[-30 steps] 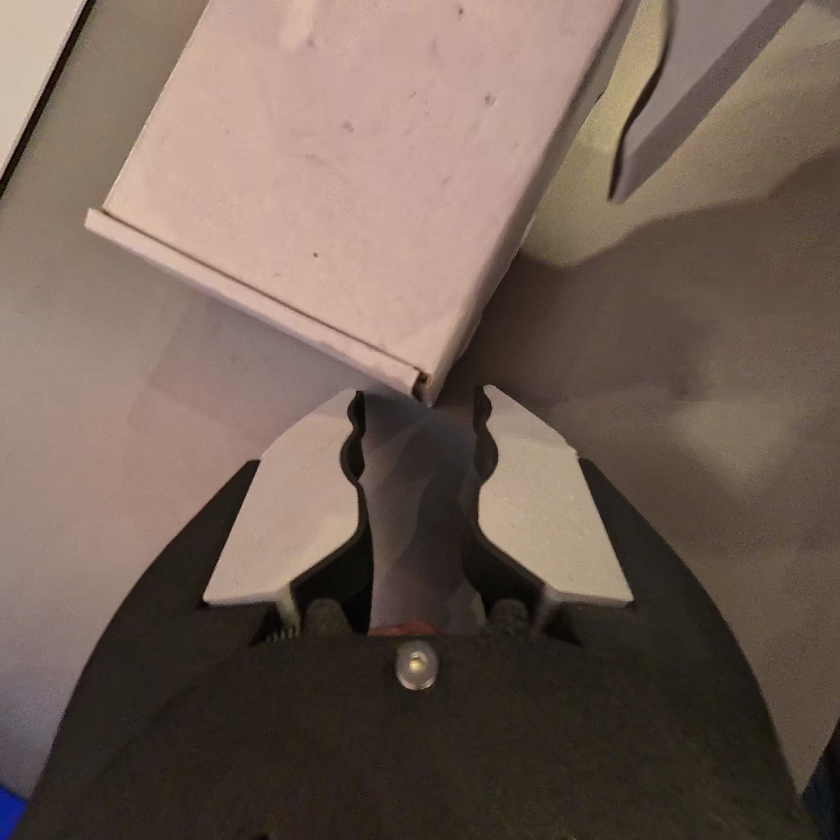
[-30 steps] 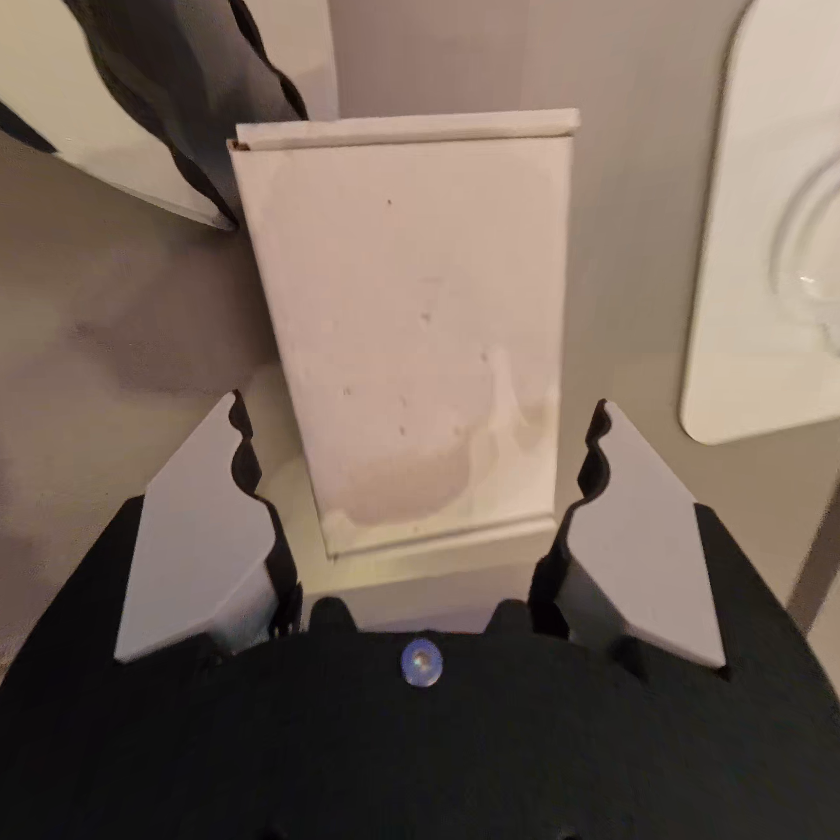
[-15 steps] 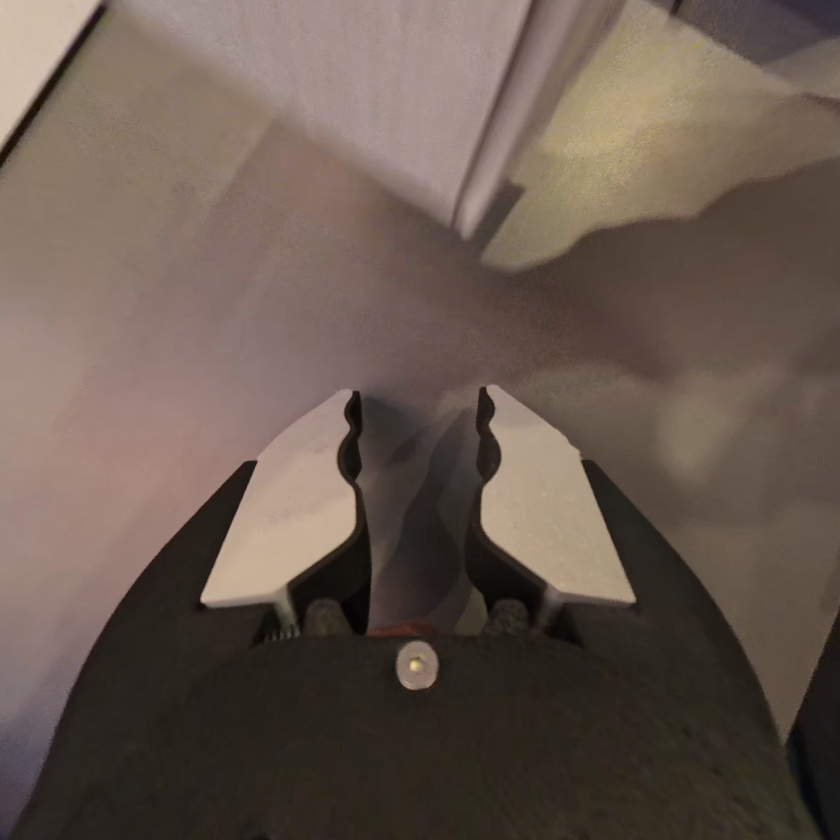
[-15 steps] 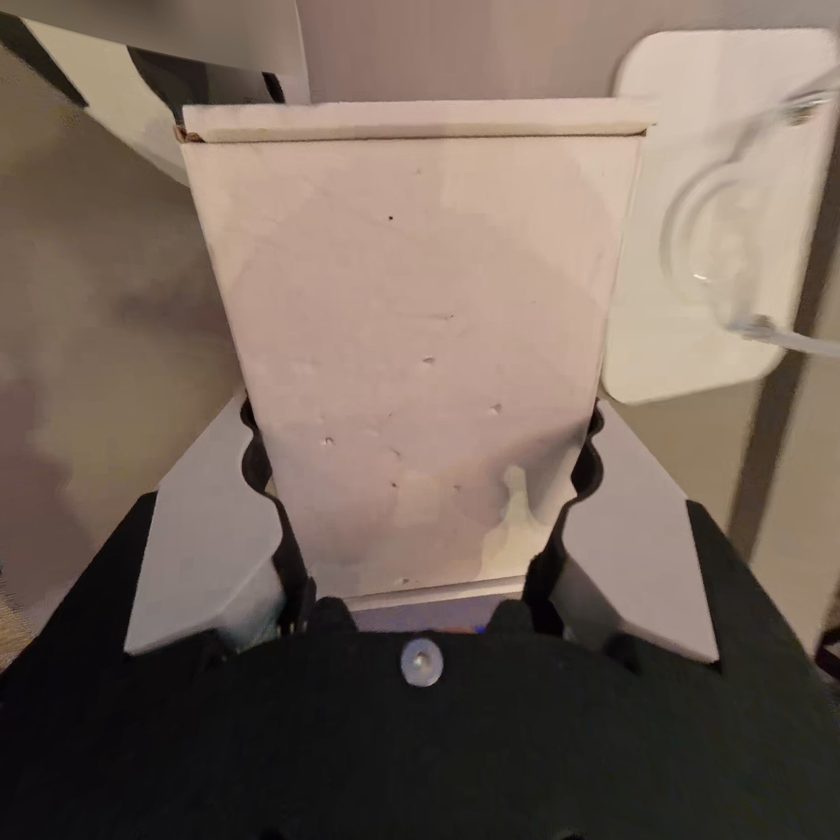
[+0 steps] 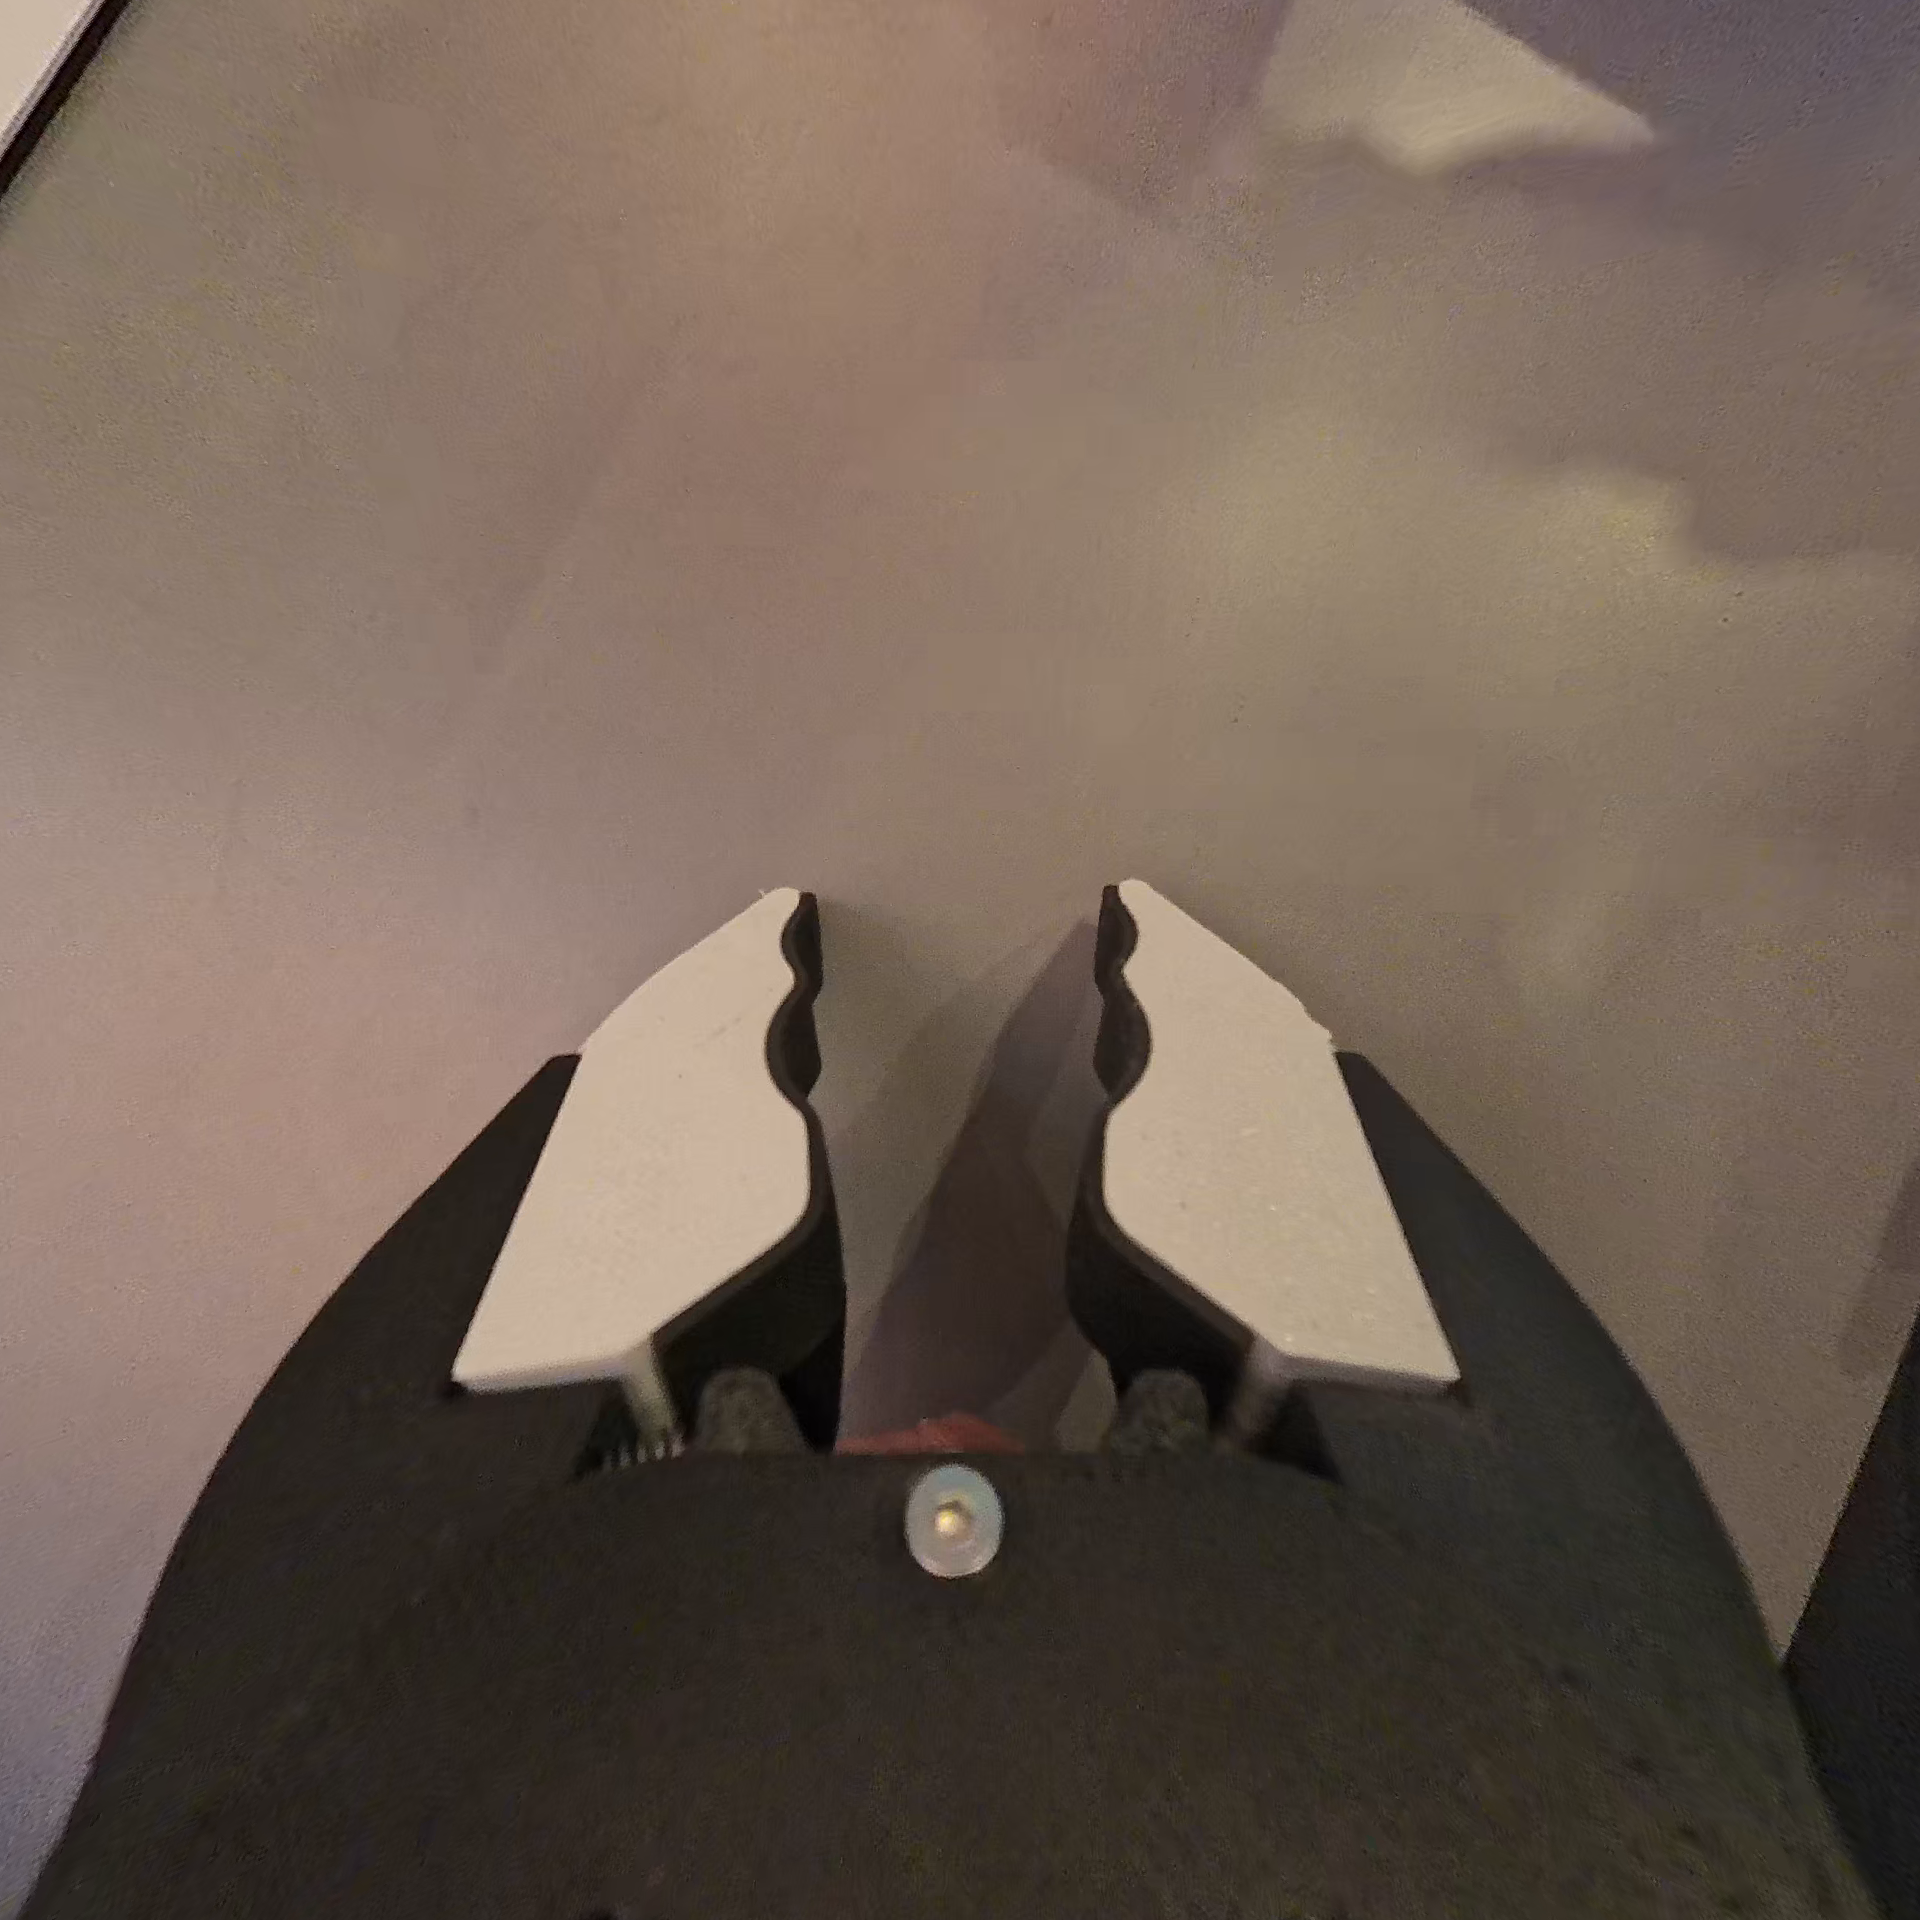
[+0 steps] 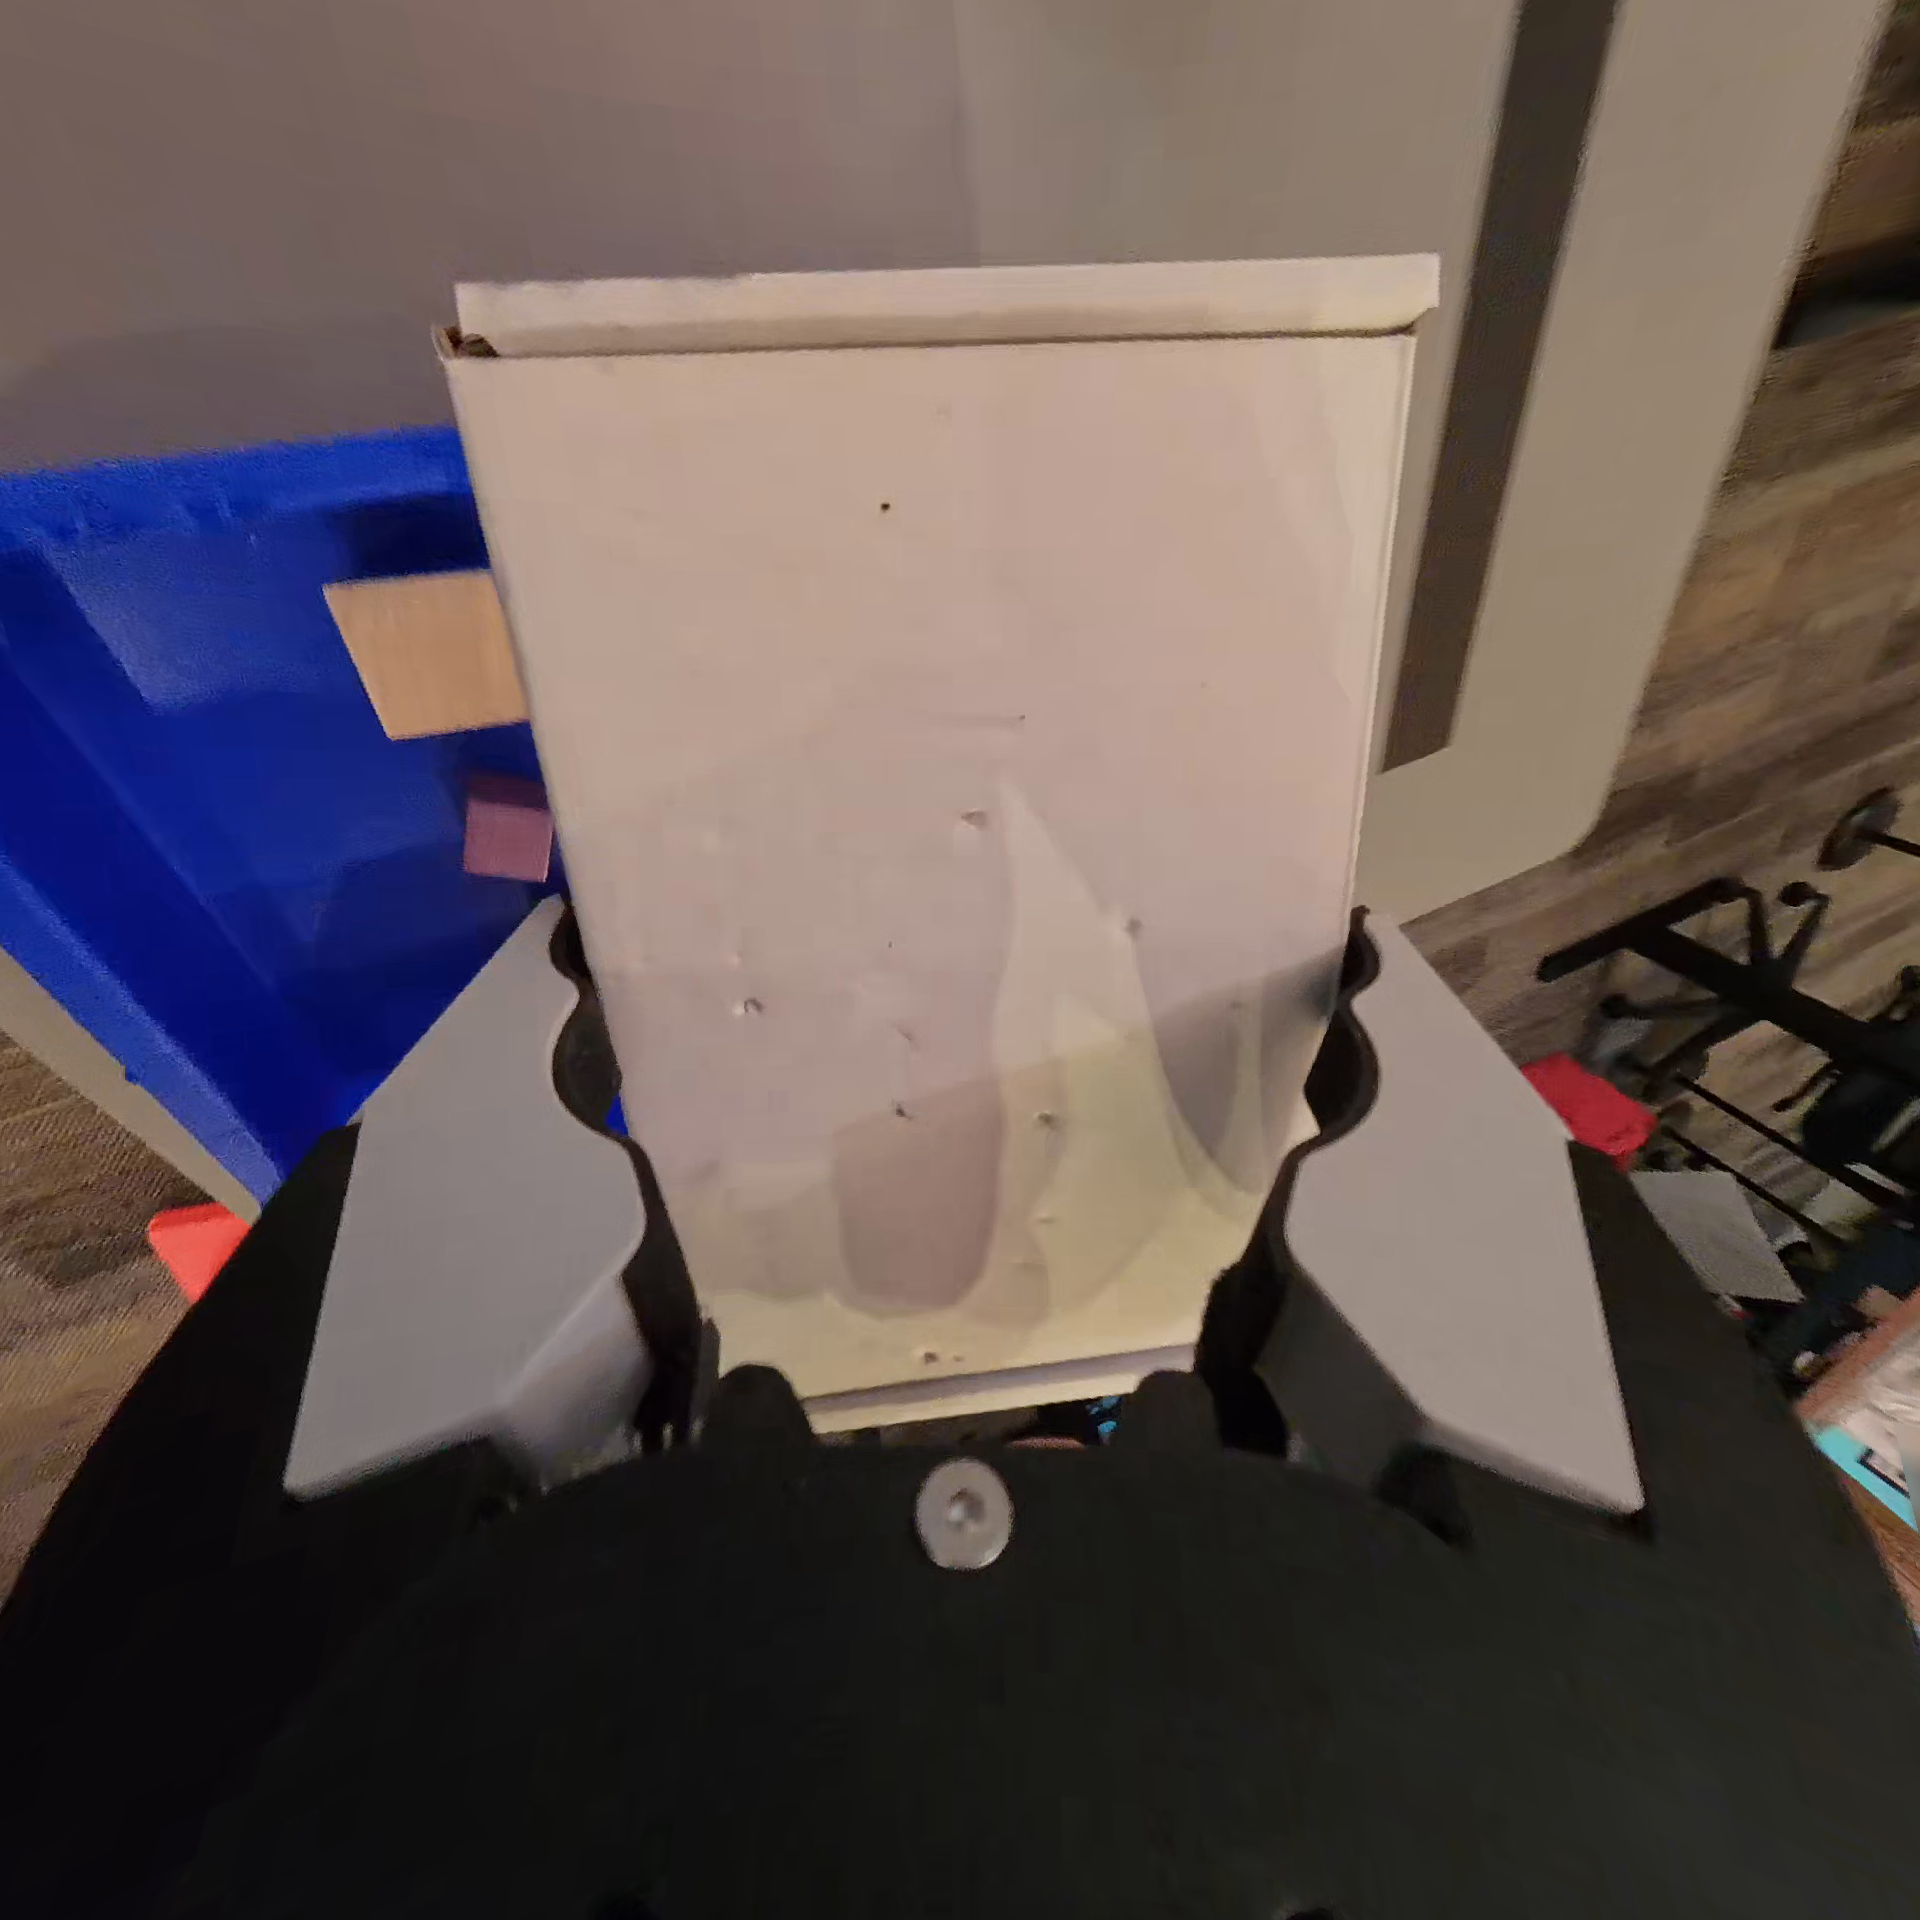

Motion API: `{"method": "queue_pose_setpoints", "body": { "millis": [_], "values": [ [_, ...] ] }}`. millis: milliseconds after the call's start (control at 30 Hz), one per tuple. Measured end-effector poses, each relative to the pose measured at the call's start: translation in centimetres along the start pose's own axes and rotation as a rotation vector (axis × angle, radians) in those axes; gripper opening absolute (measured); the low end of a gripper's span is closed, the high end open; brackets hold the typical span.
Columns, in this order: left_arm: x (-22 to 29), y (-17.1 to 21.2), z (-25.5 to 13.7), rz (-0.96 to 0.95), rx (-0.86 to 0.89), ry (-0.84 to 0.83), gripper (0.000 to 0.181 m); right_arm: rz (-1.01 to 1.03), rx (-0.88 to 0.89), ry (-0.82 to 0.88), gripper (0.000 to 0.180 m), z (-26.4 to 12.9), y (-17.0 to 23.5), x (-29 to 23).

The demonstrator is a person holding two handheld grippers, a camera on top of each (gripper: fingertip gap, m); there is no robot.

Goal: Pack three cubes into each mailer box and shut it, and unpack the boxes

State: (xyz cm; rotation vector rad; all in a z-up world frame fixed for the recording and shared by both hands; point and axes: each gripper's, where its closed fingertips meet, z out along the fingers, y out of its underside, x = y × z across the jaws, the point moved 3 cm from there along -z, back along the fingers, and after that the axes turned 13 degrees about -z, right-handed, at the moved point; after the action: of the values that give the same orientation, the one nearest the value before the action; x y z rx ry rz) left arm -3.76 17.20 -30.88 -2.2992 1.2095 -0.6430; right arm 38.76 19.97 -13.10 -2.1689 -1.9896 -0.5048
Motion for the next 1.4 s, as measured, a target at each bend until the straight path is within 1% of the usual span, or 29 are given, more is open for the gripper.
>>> {"method": "queue_pose_setpoints", "body": {
  "millis": [67,167,267,400,600,667,733,833,900,1000,1033,1100,1200,1233,1300,1367,1400],
  "values": [
    [0.0,-0.1,0.0,-0.009,0.007,0.005,0.05,-0.012,-0.021,-0.05,0.136,2.1,1.3,-1.0],
    [0.0,-0.1,0.1,-0.009,0.013,0.003,0.049,-0.022,-0.033,-0.119,0.135,5.1,2.2,-2.3],
    [0.0,-0.1,0.1,-0.011,0.019,0.005,0.049,-0.032,0.001,-0.158,0.135,7.7,1.7,-3.0],
    [0.0,-0.1,0.1,-0.013,0.026,0.01,0.049,-0.051,-0.002,-0.196,0.136,10.9,1.3,-3.6],
    [-0.1,-0.1,0.1,-0.013,0.032,0.015,0.048,-0.061,-0.054,-0.277,0.136,14.0,1.6,-4.8],
    [-0.1,-0.1,0.1,-0.014,0.033,0.018,0.048,-0.064,-0.078,-0.279,0.132,14.6,2.0,-5.0],
    [0.0,-0.1,0.1,-0.013,0.033,0.018,0.048,-0.054,-0.089,-0.28,0.133,14.9,2.2,-5.1],
    [0.0,-0.1,0.1,-0.012,0.031,0.018,0.049,-0.046,-0.111,-0.268,0.131,14.2,2.7,-4.8],
    [0.1,-0.1,0.1,-0.01,0.029,0.017,0.05,-0.028,-0.104,-0.245,0.126,13.0,2.9,-4.4],
    [0.1,-0.1,0.2,-0.006,0.024,0.006,0.052,0.015,-0.086,-0.175,0.12,10.3,2.8,-3.6],
    [0.1,-0.1,0.2,0.0,0.025,-0.008,0.057,0.033,-0.066,-0.144,0.119,9.1,2.5,-3.4],
    [0.2,-0.1,0.2,0.017,0.024,-0.015,0.058,0.064,-0.012,-0.081,0.112,6.7,1.5,-3.1],
    [0.5,-0.4,-0.1,0.019,0.033,-0.014,0.058,0.086,0.074,0.008,0.1,3.4,-0.8,-3.2],
    [0.5,-0.4,-0.2,0.019,0.034,-0.015,0.058,0.093,0.095,0.025,0.093,2.6,-1.5,-3.4],
    [0.7,-0.4,-0.4,0.018,0.037,-0.011,0.057,0.101,0.116,0.057,0.085,1.4,-2.8,-3.9],
    [0.9,-0.5,-0.7,0.018,0.046,-0.009,0.052,0.109,0.15,0.085,0.06,0.3,-4.5,-4.5],
    [1.0,-0.7,-1.0,0.02,0.056,-0.008,0.049,0.111,0.188,0.093,0.052,-0.2,-5.7,-4.8]
  ]
}}
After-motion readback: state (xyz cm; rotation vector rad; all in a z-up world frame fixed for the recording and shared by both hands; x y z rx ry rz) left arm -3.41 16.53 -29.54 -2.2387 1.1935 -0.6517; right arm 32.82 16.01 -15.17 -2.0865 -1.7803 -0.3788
